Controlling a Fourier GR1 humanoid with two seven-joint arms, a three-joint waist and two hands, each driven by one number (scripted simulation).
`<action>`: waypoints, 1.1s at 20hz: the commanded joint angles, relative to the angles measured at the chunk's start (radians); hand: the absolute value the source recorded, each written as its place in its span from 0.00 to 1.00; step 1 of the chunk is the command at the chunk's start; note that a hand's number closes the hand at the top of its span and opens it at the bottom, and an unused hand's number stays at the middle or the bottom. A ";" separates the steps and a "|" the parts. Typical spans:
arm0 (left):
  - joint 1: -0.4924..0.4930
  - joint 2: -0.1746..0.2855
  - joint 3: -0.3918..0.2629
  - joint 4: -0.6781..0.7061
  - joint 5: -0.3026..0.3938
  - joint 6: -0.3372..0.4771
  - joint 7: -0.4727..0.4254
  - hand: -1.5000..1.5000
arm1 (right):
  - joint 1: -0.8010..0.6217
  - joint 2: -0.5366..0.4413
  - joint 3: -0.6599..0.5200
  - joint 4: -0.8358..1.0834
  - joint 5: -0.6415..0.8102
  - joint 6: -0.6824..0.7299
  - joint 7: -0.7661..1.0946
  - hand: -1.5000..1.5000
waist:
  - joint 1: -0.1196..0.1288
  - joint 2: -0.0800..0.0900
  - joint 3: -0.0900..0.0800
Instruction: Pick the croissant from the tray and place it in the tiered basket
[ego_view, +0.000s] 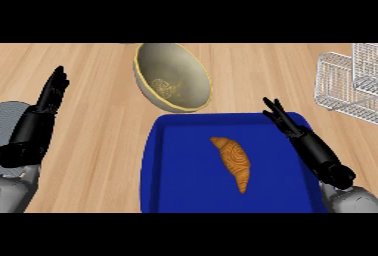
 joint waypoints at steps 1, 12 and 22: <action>0.029 -0.014 0.030 0.004 -0.029 -0.021 0.045 0.50 | -0.007 0.038 -0.045 0.006 -0.022 0.025 0.029 1.00 | -0.015 -0.022 -0.010; 0.080 -0.033 0.022 0.106 -0.026 0.042 0.158 0.50 | 0.183 0.132 -0.147 -0.140 0.350 -0.634 0.278 0.00 | -0.065 -0.031 -0.013; 0.051 -0.061 0.003 0.102 -0.053 0.031 0.174 0.50 | 0.205 -0.172 0.039 -0.521 0.588 -0.266 0.847 0.00 | -0.025 -0.027 -0.017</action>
